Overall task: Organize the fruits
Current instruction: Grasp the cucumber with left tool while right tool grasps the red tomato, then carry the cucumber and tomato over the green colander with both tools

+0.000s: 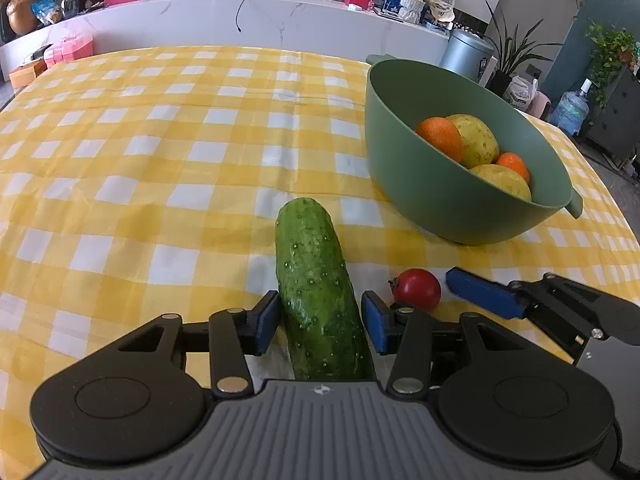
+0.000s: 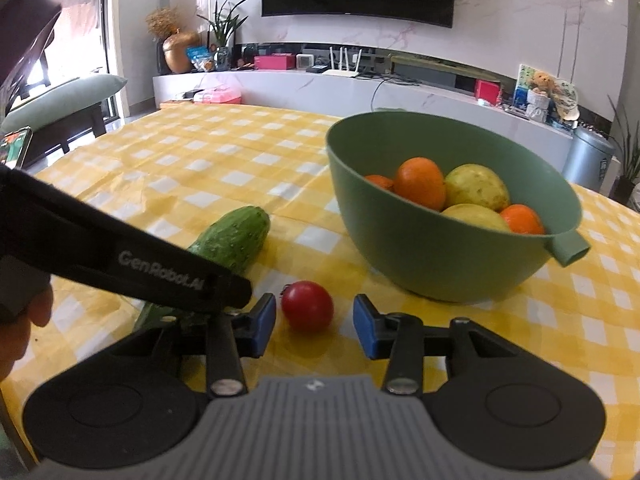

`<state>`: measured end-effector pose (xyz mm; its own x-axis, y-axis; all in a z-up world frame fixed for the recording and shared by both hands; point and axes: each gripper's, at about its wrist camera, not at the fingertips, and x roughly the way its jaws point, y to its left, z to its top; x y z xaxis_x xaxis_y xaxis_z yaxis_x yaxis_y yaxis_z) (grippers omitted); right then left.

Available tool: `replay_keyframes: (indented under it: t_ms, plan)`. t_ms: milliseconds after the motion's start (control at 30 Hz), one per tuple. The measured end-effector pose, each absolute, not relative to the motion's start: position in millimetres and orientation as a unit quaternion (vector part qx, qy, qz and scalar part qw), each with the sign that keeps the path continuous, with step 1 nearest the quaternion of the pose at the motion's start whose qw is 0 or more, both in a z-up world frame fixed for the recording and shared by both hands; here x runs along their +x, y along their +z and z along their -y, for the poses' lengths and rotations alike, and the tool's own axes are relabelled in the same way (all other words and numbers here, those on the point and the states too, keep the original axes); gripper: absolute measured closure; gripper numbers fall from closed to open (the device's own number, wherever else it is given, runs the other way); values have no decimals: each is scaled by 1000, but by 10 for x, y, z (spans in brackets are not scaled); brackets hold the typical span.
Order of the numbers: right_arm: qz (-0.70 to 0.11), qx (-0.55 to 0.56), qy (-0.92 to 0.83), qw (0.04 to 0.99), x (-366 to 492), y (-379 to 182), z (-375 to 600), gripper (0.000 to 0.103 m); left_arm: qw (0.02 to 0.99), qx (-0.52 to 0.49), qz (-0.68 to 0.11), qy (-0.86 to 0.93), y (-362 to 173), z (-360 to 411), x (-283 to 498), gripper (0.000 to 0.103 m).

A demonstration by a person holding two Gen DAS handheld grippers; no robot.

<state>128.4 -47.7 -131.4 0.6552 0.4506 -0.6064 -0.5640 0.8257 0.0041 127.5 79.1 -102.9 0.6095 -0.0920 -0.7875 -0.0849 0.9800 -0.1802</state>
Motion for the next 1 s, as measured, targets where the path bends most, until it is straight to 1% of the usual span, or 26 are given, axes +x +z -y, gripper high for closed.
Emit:
replay_keyframes:
  t_ms: [33,100,200,500,533,767,1000]
  plan:
    - [-308,-89,282,904,1291,-1321,473,65,892,-98,-441,-2,-1030,-785,1280,48]
    - [-312,-85,283,903,1310,-1336,458,71,894,-93,-439,1,-1033,-768,1284,47]
    - [-317,-86,284,901,1329,-1362,444,76,896,-84,-436,3,-1039,-746,1291,47]
    - [-317,-87,284,901,1326,-1370,445,77,901,-58,-430,7,-1059,-682,1307,48]
    - [-317,-86,284,901,1325,-1373,448,77,902,-57,-429,5,-1059,-679,1305,53]
    - [-309,-81,281,905,1280,-1326,474,78,904,-78,-420,2,-1037,-738,1265,56]
    - [-277,-57,275,919,1157,-1151,601,78,924,-67,-375,-11,-792,-731,1115,59]
